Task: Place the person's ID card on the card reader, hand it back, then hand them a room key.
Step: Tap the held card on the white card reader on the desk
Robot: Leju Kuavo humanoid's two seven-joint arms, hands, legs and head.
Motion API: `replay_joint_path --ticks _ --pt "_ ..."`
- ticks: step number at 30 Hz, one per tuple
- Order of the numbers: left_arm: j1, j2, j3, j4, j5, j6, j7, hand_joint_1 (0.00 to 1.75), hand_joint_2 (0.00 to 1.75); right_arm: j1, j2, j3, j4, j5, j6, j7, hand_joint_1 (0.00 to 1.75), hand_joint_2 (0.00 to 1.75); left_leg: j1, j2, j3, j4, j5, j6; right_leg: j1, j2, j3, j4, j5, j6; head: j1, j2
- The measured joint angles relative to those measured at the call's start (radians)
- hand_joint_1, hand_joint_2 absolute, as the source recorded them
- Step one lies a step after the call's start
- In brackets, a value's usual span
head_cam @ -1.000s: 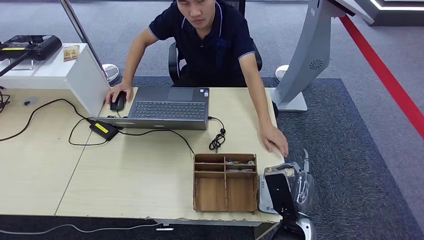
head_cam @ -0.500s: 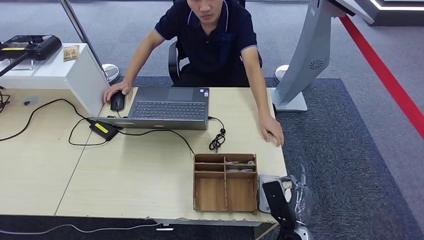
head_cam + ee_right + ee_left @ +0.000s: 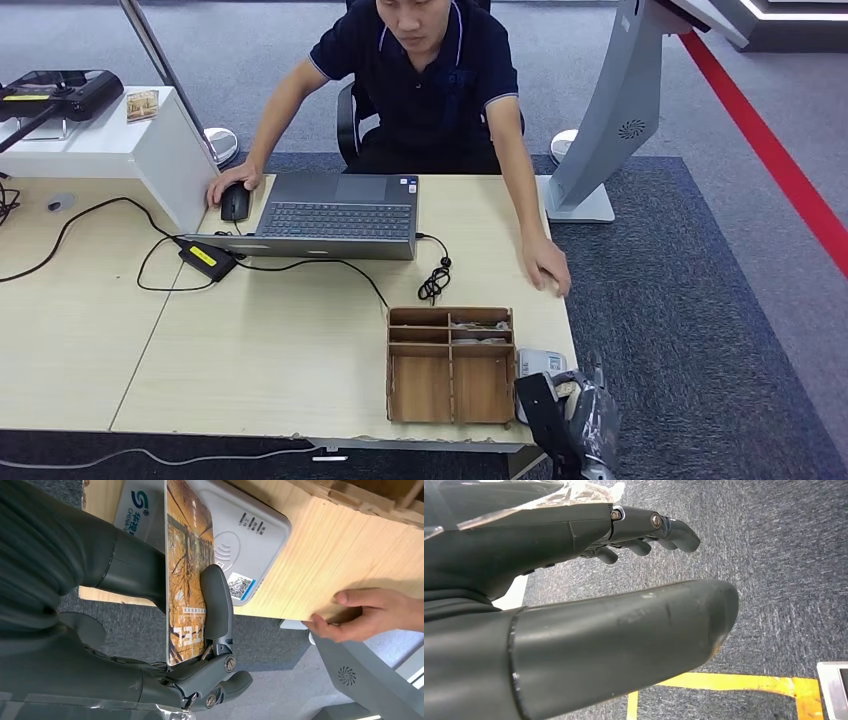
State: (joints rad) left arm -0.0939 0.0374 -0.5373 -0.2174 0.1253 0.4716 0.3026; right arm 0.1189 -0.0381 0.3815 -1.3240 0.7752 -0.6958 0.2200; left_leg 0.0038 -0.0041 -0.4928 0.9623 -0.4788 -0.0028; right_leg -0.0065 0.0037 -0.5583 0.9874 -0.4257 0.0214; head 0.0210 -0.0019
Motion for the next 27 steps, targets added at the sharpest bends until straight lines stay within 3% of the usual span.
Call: replay_joint_path --ticks 12,27 --pt "0.0 0.0 -0.003 0.0 0.004 0.002 0.013 0.0 0.0 -0.003 -0.009 0.028 0.017 0.009 0.0 0.005 1.75 1.75 0.0 0.0 0.0 0.0 0.0 0.0 0.0 0.0 0.0 0.0 0.0 0.0 0.0 0.0" --pt "-0.001 0.0 -0.01 0.0 0.012 0.002 0.014 0.0 0.0 -0.007 0.001 0.022 0.01 0.086 -0.001 -0.047 1.75 1.75 0.0 0.0 0.0 0.0 0.0 0.0 0.0 0.0 0.0 0.0 0.0 0.0 0.0 0.0"
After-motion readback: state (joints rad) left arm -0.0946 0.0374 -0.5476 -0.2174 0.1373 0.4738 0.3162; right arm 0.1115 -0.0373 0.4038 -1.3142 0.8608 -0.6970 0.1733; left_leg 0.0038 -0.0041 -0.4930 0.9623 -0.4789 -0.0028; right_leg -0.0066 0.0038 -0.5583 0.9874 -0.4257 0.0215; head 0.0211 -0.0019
